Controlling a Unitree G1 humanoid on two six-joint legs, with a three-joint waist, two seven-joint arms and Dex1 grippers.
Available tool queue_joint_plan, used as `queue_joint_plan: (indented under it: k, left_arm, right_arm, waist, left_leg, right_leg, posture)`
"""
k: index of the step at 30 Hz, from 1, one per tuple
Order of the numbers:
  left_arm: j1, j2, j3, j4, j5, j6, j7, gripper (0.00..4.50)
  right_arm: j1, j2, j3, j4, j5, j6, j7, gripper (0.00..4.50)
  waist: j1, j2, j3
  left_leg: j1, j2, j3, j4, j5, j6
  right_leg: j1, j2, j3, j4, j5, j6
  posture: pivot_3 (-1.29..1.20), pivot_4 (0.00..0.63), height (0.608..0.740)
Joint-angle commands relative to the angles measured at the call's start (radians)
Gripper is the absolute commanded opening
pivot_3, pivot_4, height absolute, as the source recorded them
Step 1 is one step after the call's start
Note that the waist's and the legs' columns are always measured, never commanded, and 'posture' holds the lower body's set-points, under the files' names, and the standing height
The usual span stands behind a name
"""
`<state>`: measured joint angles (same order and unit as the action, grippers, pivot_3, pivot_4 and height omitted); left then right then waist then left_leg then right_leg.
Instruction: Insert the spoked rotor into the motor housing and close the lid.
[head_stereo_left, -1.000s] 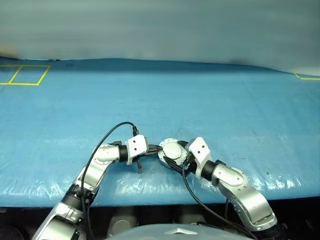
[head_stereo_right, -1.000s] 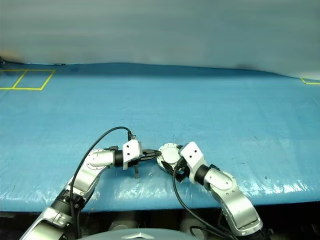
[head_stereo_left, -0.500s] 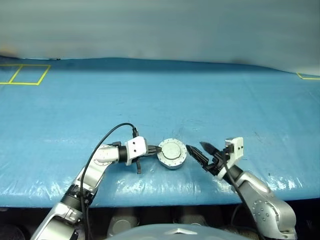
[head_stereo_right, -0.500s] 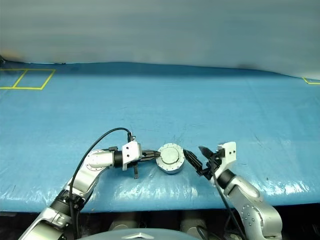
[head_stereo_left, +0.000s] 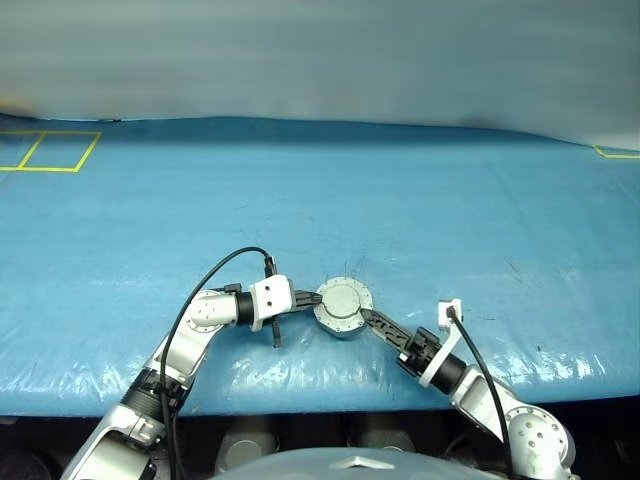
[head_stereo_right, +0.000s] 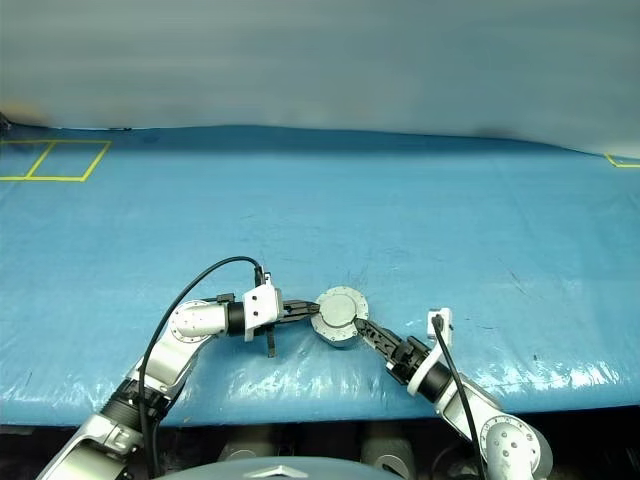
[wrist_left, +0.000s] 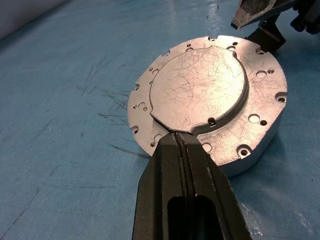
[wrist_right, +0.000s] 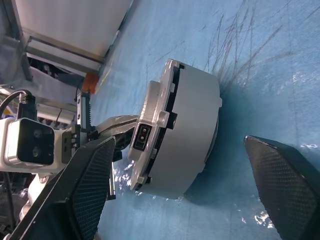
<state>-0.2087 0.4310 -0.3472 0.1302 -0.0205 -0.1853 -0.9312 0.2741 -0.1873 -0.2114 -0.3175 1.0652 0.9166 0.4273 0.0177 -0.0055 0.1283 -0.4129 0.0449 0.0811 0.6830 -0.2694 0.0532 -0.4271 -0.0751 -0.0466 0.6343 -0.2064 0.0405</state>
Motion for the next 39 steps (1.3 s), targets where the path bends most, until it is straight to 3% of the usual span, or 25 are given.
queue_joint_plan:
  k: [1, 4, 9, 11, 27, 33, 39]
  left_arm:
    - [0.025, 0.012, -0.044, 0.033, 0.052, 0.019, -0.005, 0.00]
    - [0.026, 0.015, -0.047, 0.030, 0.056, 0.022, -0.007, 0.00]
    - [0.029, 0.014, -0.049, 0.023, 0.054, 0.024, -0.003, 0.00]
    - [0.031, 0.015, -0.049, 0.019, 0.053, 0.026, -0.001, 0.00]
    - [0.058, 0.001, -0.022, -0.005, 0.041, 0.039, 0.044, 0.00]
    - [0.079, -0.015, 0.083, -0.105, -0.124, 0.135, 0.030, 0.00]
    - [0.075, 0.032, 0.234, -0.153, -0.273, 0.234, 0.022, 0.00]
  right_arm:
    - [-0.001, 0.008, 0.028, 0.006, -0.021, -0.009, -0.022, 4.35]
    - [-0.004, 0.009, 0.031, 0.016, -0.033, -0.026, -0.028, 3.76]
    - [-0.007, 0.007, 0.059, 0.027, -0.061, -0.044, -0.023, 2.17]
    - [-0.009, 0.011, 0.064, 0.029, -0.057, -0.050, -0.019, 1.80]
    - [-0.046, 0.072, 0.085, 0.031, -0.012, -0.065, -0.037, 1.79]
    - [-0.061, 0.111, 0.098, 0.057, -0.018, -0.061, -0.041, 1.75]
    - [-0.098, 0.147, 0.065, 0.147, -0.046, -0.074, -0.114, 1.74]
  waist:
    - [-0.001, 0.000, 0.000]
    - [-0.001, 0.000, 0.000]
    - [-0.003, 0.002, -0.001]
    - [0.000, 0.003, -0.003]
    - [-0.005, 0.006, -0.005]
    - [-0.018, 0.006, -0.003]
    - [-0.040, 0.005, -0.002]
  left_leg:
    - [0.000, 0.000, 0.000, 0.000, 0.000, 0.000]
    - [0.000, 0.000, 0.000, -0.001, 0.000, 0.000]
    - [0.000, 0.000, 0.000, -0.002, 0.000, 0.000]
    - [0.000, 0.000, -0.001, -0.002, 0.000, 0.000]
    - [0.000, 0.000, -0.001, -0.002, 0.000, 0.000]
    - [-0.002, 0.001, -0.001, -0.004, -0.001, 0.000]
    - [-0.002, 0.002, 0.000, -0.007, 0.000, -0.001]
  right_leg:
    - [0.000, 0.000, 0.000, 0.000, 0.000, 0.000]
    - [0.000, 0.000, 0.000, 0.000, 0.000, 0.000]
    - [0.000, 0.000, 0.000, -0.003, 0.000, 0.000]
    - [0.001, 0.000, -0.001, -0.003, 0.000, 0.000]
    - [0.001, -0.001, -0.002, -0.004, 0.000, 0.000]
    - [-0.001, -0.002, -0.001, -0.004, 0.000, 0.000]
    - [-0.001, 0.002, -0.001, -0.005, 0.001, -0.003]
  posture:
    - [0.00, 0.150, 0.740]
    - [0.00, 0.150, 0.740]
    - [0.00, 0.150, 0.740]
    - [0.00, 0.150, 0.740]
    - [0.00, 0.150, 0.740]
    - [0.00, 0.150, 0.740]
    - [0.00, 0.150, 0.740]
